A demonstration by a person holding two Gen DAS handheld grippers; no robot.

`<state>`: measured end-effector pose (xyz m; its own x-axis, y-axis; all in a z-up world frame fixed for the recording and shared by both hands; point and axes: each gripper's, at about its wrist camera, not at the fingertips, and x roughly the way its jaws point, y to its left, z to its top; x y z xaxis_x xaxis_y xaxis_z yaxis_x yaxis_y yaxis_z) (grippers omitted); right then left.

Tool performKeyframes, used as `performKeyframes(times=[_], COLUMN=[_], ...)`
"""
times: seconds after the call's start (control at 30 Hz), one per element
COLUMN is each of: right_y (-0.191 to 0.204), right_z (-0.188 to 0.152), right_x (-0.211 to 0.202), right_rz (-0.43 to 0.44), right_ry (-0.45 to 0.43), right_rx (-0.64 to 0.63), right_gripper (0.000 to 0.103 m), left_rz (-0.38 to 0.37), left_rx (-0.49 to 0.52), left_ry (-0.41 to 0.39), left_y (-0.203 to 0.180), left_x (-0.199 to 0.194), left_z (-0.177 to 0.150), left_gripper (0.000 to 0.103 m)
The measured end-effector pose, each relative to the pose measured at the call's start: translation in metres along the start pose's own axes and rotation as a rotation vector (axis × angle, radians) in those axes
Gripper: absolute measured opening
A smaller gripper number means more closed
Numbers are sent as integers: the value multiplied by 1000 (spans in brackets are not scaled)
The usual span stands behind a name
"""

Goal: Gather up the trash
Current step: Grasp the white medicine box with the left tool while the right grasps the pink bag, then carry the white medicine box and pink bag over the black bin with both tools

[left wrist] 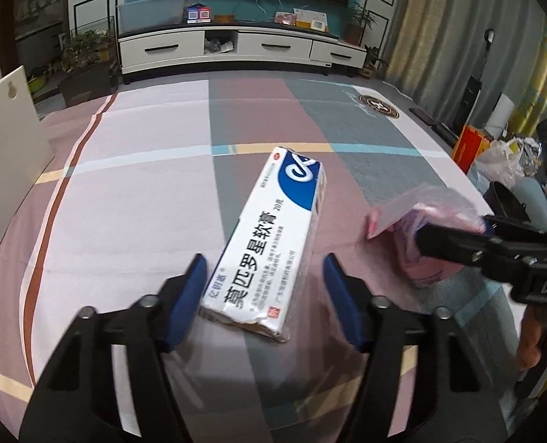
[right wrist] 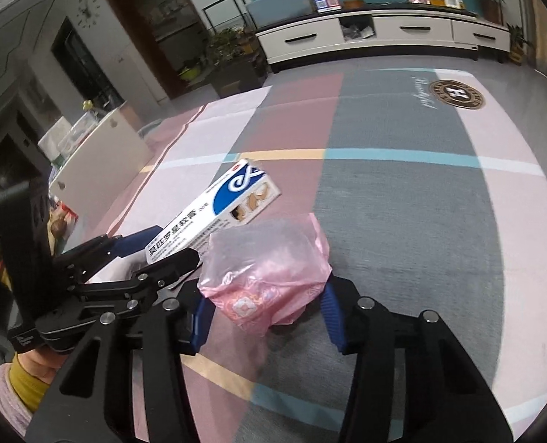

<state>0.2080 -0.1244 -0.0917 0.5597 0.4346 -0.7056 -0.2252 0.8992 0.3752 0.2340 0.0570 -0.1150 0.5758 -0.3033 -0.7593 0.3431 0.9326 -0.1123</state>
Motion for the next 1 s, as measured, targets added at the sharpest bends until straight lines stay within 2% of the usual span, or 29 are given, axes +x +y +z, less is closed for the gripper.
performKeyframes(times=[0.03,0.2,0.23,0.37,0.67,1.0], right_y=[-3,-13,-14,-18,-29,-26], right_z=[-1,-5,-6,-14,-46,-85], right_x=[-5,-19,-21,-35,-78,-127], right_rz=[-5,-10,-11,-15,-12,-40], right_ry=[-7,-23,-25,-31,-39,-35], right_rx=[5,28,29,36,61,43], right_gripper=[50,50,50,50,50,50], left_rz=[-1,5,3,0,67,69], left_rx=[6,5,-3,-45,-119,-156], left_ry=[6,8,8,-21,-34,-57], left_y=[-3,-11,-14,-22,-45,-85], left_x=[1,0,-2,-19,-67,-122], left_z=[0,-3,-5,-12,-37,-69], left_gripper=[49,45,40,40,40,40])
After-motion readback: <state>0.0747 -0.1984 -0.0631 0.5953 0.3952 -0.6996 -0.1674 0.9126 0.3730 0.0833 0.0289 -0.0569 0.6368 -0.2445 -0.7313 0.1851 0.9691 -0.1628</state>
